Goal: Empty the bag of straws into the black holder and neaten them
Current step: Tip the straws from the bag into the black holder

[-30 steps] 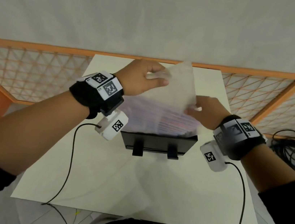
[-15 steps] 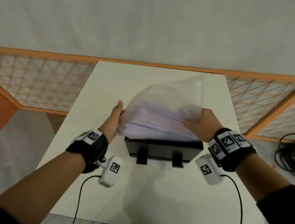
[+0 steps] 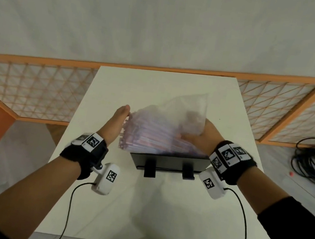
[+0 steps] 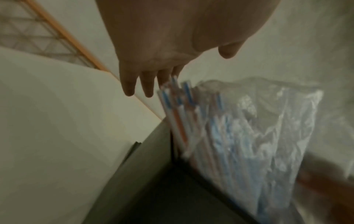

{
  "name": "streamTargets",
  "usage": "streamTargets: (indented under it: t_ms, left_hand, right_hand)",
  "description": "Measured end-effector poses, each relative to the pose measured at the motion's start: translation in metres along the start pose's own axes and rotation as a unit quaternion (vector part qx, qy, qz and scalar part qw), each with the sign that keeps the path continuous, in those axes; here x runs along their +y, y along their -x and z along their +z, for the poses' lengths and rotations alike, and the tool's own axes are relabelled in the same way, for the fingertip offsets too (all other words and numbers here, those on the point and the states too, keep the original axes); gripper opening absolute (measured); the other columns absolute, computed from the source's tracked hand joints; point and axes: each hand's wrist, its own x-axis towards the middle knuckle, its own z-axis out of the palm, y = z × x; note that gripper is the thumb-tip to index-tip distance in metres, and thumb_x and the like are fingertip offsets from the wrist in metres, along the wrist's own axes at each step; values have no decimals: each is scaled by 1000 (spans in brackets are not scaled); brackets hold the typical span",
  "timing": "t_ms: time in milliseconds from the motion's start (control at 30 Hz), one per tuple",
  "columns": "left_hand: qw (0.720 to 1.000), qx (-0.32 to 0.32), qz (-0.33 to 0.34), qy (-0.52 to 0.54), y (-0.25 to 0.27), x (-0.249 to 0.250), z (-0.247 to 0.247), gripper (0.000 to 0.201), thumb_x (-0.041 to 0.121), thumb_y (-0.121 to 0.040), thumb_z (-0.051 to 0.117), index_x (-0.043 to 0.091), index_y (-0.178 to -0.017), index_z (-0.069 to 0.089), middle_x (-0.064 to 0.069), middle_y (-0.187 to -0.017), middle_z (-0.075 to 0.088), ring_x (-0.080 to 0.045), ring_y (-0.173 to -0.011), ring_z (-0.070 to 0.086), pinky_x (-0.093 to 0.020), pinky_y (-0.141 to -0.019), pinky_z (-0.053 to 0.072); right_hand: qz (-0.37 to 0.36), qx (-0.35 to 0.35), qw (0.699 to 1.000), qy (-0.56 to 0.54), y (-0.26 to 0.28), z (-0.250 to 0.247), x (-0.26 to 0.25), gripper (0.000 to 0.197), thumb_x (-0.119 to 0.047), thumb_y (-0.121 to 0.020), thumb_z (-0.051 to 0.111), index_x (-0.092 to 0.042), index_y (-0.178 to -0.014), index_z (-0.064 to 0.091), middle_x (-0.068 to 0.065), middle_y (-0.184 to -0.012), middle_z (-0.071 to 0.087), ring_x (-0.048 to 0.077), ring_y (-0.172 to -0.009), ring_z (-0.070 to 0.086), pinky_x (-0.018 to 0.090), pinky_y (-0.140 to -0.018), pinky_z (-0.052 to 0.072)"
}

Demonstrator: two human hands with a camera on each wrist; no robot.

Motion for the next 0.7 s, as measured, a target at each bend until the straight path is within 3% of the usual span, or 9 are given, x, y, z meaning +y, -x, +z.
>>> streamTargets:
  t_ms: [67,133,200,300,400,500,533,600,700]
  left_hand:
    - [1000,3,-1,-6,-3,0,-5,56,57,-96,22,23,-138,37,3,-140,45,-14,-131,38,-38,-111,26]
    - [999,-11,-28,33,-2,3,-3,54,59,-95,26,27,-138,35,6,-135,49,-14,-125,46,-39,-109,32]
    - [997,-7,-15,74,-1,9,2,45,55,-96,30,28,-131,38,10,-119,56,-11,-106,56,-32,-91,44]
    - [996,16,32,83,-2,14,7,36,49,-97,36,25,-123,43,7,-109,59,-12,-93,56,-28,-75,44]
    - [998,-37,54,-20,-5,8,9,34,56,-93,33,29,-111,46,5,-115,53,-15,-110,48,-35,-100,36]
    - [996,-51,44,-64,-2,8,10,49,50,-99,26,28,-141,32,7,-146,34,-12,-135,31,-34,-116,20]
    - [996,-46,48,-58,-1,12,9,48,49,-99,25,28,-143,29,7,-149,29,-10,-137,27,-32,-116,19]
    - [996,-33,55,-62,-1,18,9,41,45,-101,23,31,-138,33,5,-146,28,-11,-135,28,-28,-112,20]
    - [994,2,64,-90,-5,23,4,54,44,-101,23,20,-149,17,1,-157,14,-14,-144,16,-23,-111,10]
  right_hand:
    - [-8,66,998,-16,-3,-3,0,41,-13,-79,71,-16,-115,52,-8,-102,56,8,-93,54,14,-78,40]
    - [-23,40,998,31,-2,4,5,36,-17,-88,61,-8,-121,51,3,-113,58,16,-106,54,17,-84,36]
    - [-48,4,998,42,1,16,6,33,-17,-93,51,-8,-125,51,1,-114,55,13,-108,50,15,-86,34]
    - [-39,3,999,9,-2,29,12,29,-25,-94,50,-11,-119,53,2,-111,59,15,-102,55,25,-87,42]
    - [-25,-49,997,61,-5,33,10,40,-26,-87,60,-13,-122,50,4,-117,54,18,-105,54,30,-88,43]
    - [-90,-18,991,94,-9,20,-9,52,-23,-79,70,-11,-125,51,-5,-123,42,9,-107,45,14,-93,35]
    - [-115,-3,987,114,-10,14,-16,45,-21,-80,69,-9,-120,55,-6,-118,45,9,-103,48,10,-87,36]
    - [-113,19,981,153,-10,3,-28,29,-19,-84,62,-9,-111,54,-3,-101,53,17,-91,55,16,-72,37]
    - [-83,48,985,141,-4,-15,-37,35,-19,-86,60,-12,-118,48,0,-93,56,21,-80,54,24,-65,38]
